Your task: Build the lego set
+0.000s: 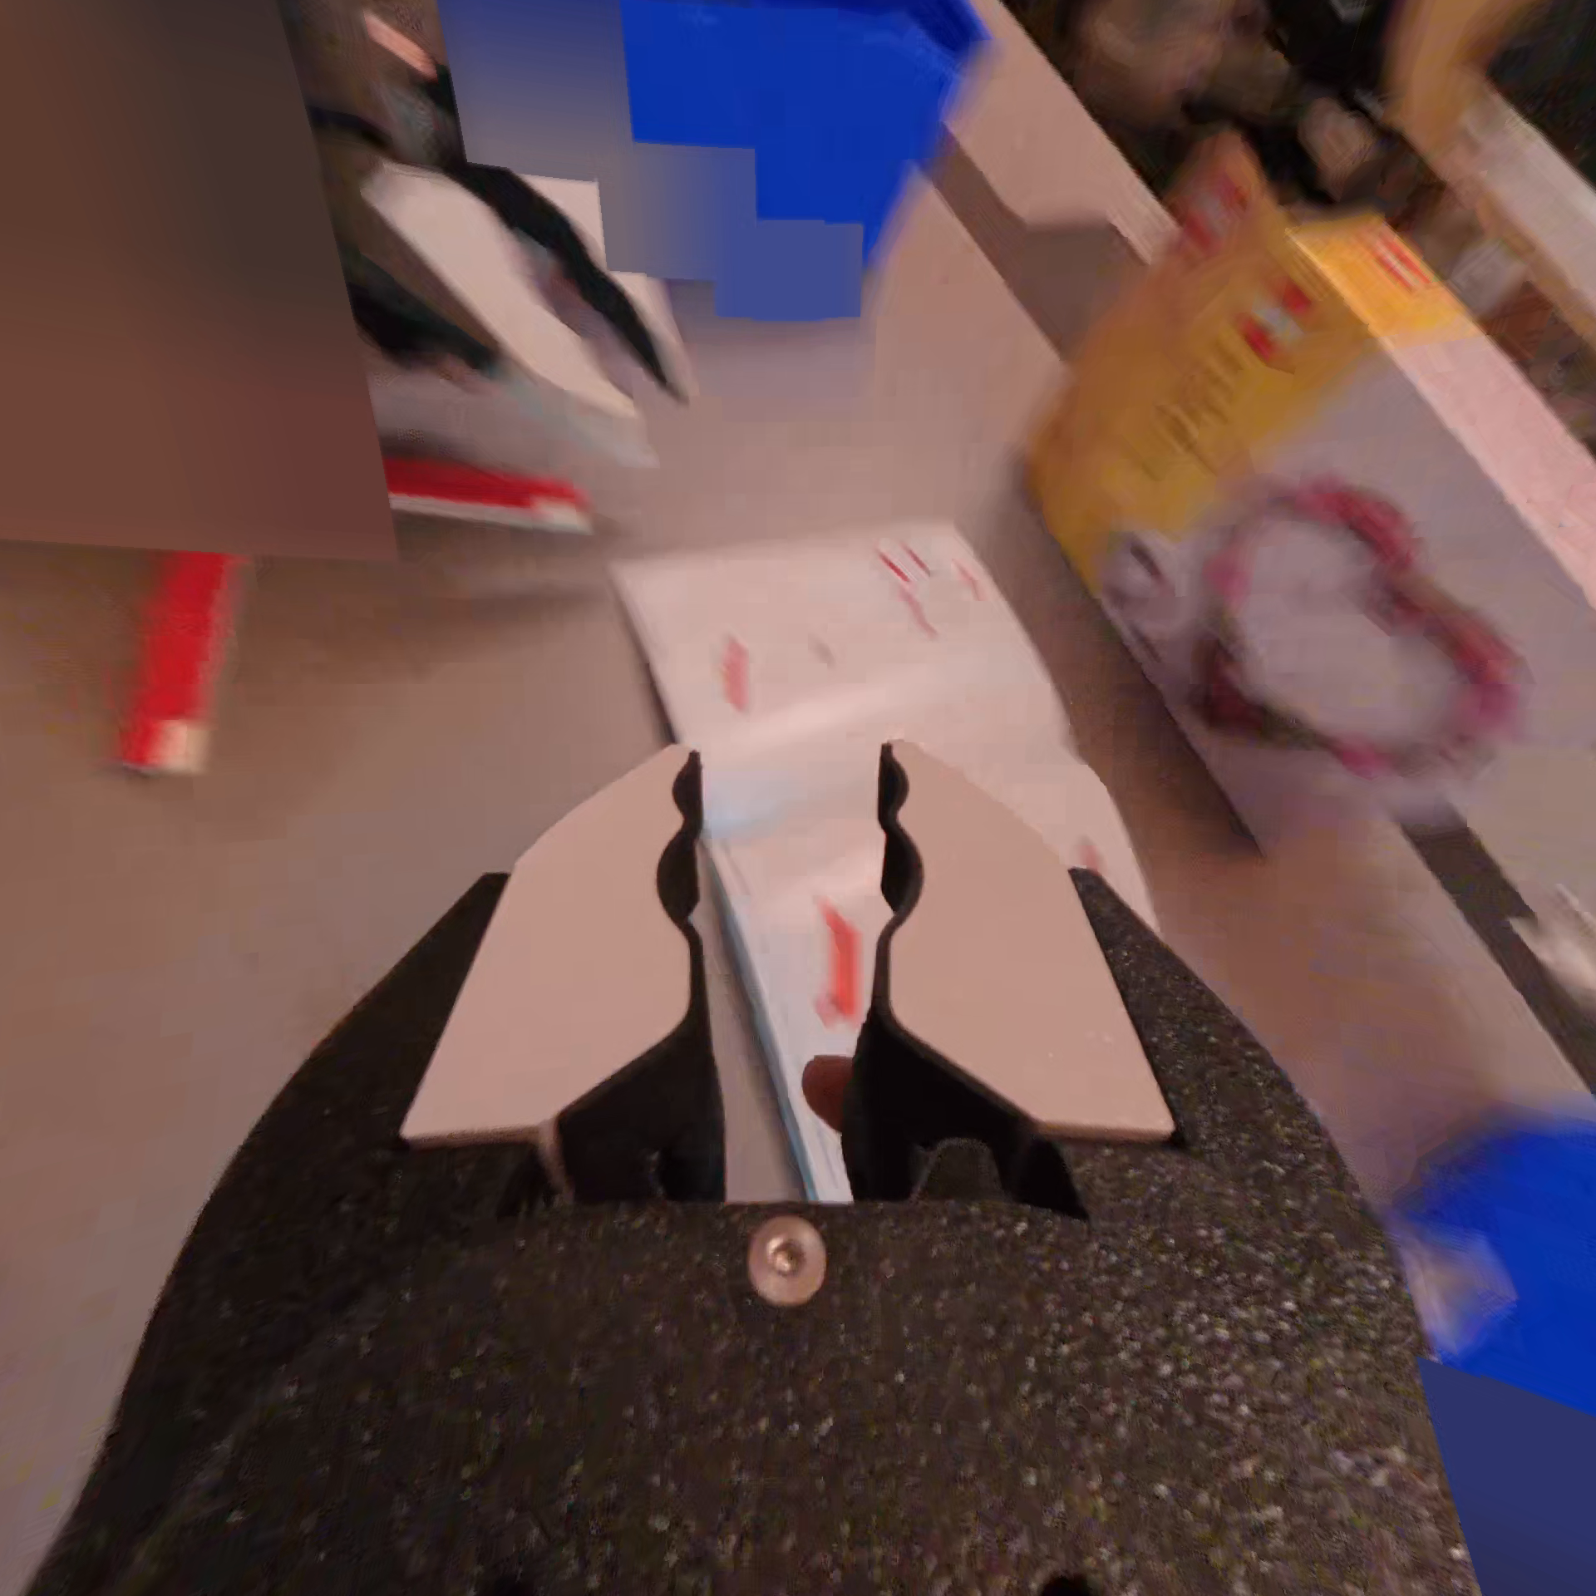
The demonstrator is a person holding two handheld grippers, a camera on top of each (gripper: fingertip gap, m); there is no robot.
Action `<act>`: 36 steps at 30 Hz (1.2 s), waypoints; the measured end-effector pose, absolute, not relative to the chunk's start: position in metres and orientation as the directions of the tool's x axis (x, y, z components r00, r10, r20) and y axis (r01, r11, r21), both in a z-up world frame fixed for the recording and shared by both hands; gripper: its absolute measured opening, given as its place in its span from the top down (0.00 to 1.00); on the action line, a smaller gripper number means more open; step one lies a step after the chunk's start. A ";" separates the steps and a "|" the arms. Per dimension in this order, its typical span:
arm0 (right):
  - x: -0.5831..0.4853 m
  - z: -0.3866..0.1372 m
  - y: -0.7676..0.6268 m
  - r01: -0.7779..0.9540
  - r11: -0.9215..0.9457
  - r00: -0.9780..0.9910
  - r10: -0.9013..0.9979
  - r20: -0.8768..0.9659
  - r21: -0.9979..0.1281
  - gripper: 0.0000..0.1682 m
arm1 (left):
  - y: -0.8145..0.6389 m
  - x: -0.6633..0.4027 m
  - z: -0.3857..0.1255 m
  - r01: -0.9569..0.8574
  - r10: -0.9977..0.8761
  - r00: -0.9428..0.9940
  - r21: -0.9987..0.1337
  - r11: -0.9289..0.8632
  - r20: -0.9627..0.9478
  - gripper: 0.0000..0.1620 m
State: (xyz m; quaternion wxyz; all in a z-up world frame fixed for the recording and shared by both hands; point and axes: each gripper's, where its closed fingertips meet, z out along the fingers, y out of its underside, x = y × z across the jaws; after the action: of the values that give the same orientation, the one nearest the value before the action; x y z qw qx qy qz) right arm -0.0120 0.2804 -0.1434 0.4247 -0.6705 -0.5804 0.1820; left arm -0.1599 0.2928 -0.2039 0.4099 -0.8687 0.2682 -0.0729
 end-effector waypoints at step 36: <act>-0.114 -0.215 0.285 0.671 -0.049 -0.039 0.994 -0.100 -0.740 1.00 | 0.276 -0.141 -0.234 -0.454 -0.627 0.779 -0.706 -0.544 -0.018 0.82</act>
State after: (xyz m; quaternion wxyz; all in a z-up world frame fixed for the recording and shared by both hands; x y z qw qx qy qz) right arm -0.1141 0.2847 -0.2146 0.2487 -0.6471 -0.6433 0.3248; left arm -0.1414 0.2758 -0.2340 0.3627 -0.8705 0.3106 -0.1191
